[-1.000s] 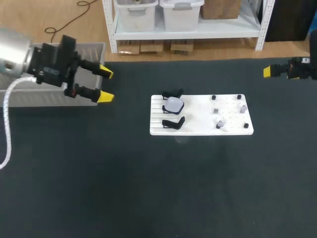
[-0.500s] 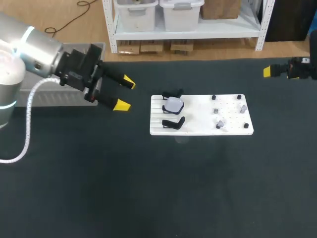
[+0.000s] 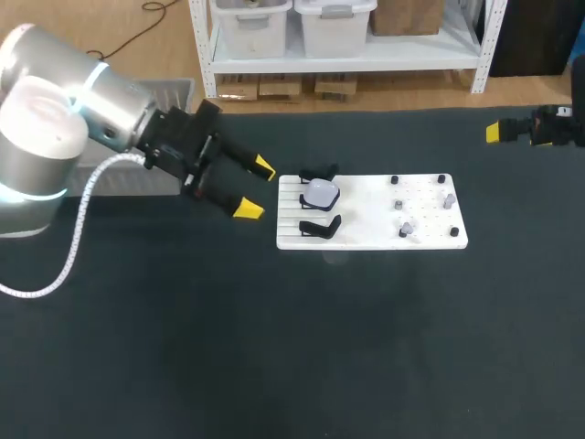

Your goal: Pick up each earbud case from the left stands, insert the matching earbuds, close the lid, and place the case in the box.

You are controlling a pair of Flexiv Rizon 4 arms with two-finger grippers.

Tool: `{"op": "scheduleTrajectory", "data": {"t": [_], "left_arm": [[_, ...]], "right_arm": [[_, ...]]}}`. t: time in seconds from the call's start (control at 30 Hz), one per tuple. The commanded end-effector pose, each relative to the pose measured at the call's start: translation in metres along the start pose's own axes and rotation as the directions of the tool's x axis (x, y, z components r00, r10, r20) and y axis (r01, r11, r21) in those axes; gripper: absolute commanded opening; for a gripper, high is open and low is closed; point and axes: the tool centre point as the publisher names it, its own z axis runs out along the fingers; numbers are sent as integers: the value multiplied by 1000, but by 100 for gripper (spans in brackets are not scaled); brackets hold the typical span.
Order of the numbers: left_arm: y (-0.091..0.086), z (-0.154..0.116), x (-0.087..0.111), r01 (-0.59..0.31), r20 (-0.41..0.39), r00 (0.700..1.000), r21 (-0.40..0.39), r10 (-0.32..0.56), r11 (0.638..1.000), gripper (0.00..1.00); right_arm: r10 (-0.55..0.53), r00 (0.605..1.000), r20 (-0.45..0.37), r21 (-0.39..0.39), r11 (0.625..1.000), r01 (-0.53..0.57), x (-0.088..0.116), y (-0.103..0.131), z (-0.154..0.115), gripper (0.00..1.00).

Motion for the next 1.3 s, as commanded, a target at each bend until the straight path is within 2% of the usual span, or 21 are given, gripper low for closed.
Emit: {"op": "scheduleTrajectory", "data": {"t": [0.03,0.47,0.67,1.1,1.3], "left_arm": [[12,9,2,-1,-1,1000,39,1,999,100],[29,34,7,27,44,999,13,-27,1000,100],[40,43,6,20,45,999,0,-20,1000,83],[54,63,6,9,42,999,-1,-9,1000,71],[59,68,9,11,49,999,3,-11,1000,57]], "right_arm": [[0,1000,-1,2,1000,0,0,0,0,100],[0,1000,-1,2,1000,0,0,0,0,100],[0,1000,-1,2,1000,0,0,0,0,100],[0,1000,-1,2,1000,0,0,0,0,100],[0,1000,-1,2,1000,0,0,0,0,100]]}}
